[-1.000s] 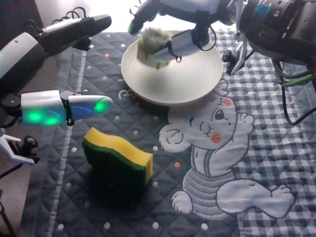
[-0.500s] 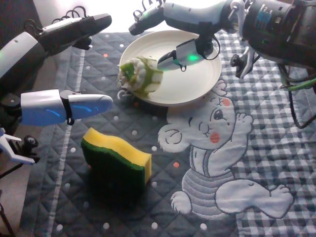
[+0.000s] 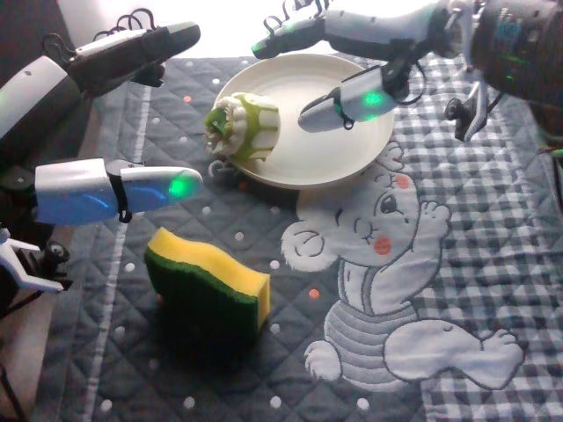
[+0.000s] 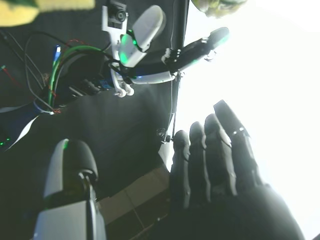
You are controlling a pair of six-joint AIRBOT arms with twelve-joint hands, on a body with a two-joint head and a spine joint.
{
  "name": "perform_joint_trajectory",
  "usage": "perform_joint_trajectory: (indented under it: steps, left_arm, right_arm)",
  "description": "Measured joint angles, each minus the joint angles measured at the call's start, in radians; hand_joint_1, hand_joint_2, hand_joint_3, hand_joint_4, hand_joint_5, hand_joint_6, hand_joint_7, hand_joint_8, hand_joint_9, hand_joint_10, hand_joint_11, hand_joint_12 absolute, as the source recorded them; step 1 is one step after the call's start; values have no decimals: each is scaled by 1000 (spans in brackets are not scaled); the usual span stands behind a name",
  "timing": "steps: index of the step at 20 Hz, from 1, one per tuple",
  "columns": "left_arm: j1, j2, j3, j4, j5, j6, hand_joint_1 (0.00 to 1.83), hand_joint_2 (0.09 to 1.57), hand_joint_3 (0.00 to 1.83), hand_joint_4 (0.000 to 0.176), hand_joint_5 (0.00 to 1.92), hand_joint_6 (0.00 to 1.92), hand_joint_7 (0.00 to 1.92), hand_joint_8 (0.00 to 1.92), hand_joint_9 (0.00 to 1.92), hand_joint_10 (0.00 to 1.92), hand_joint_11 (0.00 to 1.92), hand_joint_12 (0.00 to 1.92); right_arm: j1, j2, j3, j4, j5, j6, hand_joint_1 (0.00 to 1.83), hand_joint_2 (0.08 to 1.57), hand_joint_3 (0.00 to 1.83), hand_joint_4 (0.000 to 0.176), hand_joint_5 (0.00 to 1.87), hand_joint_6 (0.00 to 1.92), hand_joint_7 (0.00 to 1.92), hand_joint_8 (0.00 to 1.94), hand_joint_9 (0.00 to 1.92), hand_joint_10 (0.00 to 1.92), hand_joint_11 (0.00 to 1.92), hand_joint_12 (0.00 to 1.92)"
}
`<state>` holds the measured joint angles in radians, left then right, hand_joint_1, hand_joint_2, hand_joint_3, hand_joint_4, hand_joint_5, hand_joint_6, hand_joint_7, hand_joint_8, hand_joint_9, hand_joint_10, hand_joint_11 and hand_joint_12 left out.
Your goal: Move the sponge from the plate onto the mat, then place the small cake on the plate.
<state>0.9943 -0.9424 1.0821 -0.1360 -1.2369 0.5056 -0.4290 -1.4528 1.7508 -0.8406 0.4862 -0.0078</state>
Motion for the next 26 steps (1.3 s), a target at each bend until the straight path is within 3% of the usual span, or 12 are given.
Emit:
perform_joint_trajectory:
  steps: [3, 4, 5, 6, 7, 8, 9, 13, 15, 17, 20, 26]
  left_arm:
    - [10, 6, -7, -16, -3, 0, 889, 944, 6, 0, 245, 1, 217, 0, 202, 0, 0, 825]
    - [14, 6, -10, -18, -16, 0, 863, 935, 1, 0, 229, 0, 204, 0, 210, 6, 0, 806]
    - [22, 10, -11, -12, -20, 0, 829, 925, 0, 0, 214, 0, 196, 0, 221, 10, 0, 807]
    - [24, 11, -11, -12, -18, 0, 793, 902, 0, 15, 167, 1, 155, 0, 207, 3, 0, 899]
    - [71, 20, -26, -40, -37, 3, 769, 879, 0, 65, 150, 1, 151, 1, 215, 5, 0, 1014]
    - [142, 45, -63, -68, -126, -6, 735, 922, 1, 33, 98, 0, 127, 0, 199, 3, 0, 1136]
    - [161, 66, -60, -90, -137, 16, 658, 911, 0, 56, 94, 1, 138, 3, 216, 8, 0, 1216]
    - [190, 103, -108, -171, -325, 49, 416, 1126, 26, 62, 48, 1, 59, 4, 110, 4, 0, 791]
    - [201, 97, -122, -146, -361, 56, 209, 1165, 23, 49, 1, 0, 13, 2, 65, 2, 0, 591]
    - [197, 98, -126, -168, -363, 61, 220, 1143, 5, 15, 0, 0, 32, 4, 87, 7, 0, 617]
    - [208, 101, -134, -185, -379, 70, 204, 1188, 9, 8, 0, 0, 55, 5, 114, 9, 0, 615]
    - [209, 97, -145, -177, -375, 72, 181, 1283, 13, 15, 0, 0, 0, 0, 53, 7, 0, 307]
  right_arm:
    - [0, 69, -38, 35, 24, 4, 648, 1052, 0, 72, 327, 6, 343, 9, 323, 11, 32, 447]
    - [0, 98, -50, 42, 45, 5, 746, 1068, 0, 23, 326, 5, 337, 4, 321, 8, 39, 450]
    - [0, 126, -58, 56, 60, 5, 752, 1092, 5, 33, 296, 2, 301, 1, 262, 5, 7, 306]
    - [0, 138, -55, 77, 67, 4, 760, 1089, 1, 64, 311, 5, 299, 2, 244, 1, 1, 226]
    - [0, 191, -101, 179, 58, -91, 732, 1106, 4, 62, 291, 2, 288, 1, 214, 1, 0, 145]
    - [-80, 397, -385, 453, 123, -257, 725, 1112, 5, 53, 281, 1, 298, 5, 240, 13, 35, 148]
    - [-120, 434, -458, 418, 379, -334, 738, 1105, 1, 62, 293, 2, 346, 3, 286, 2, 6, 301]
    - [-446, 209, -560, 940, 789, -442, 586, 1107, 3, 120, 239, 4, 288, 0, 244, 0, 0, 374]
    - [-642, -14, -602, 1049, 967, -472, 535, 1166, 12, 80, 196, 0, 313, 2, 246, 2, 0, 393]
    - [-673, -208, -634, 1133, 1158, -469, 535, 1155, 0, 104, 165, 5, 298, 1, 256, 4, 5, 386]
    - [-747, -337, -665, 1186, 1307, -457, 605, 1158, 4, 109, 141, 0, 250, 0, 187, 0, 0, 259]
    - [-734, -327, -666, 1182, 1308, -449, 513, 1138, 0, 81, 163, 6, 291, 8, 264, 13, 77, 272]
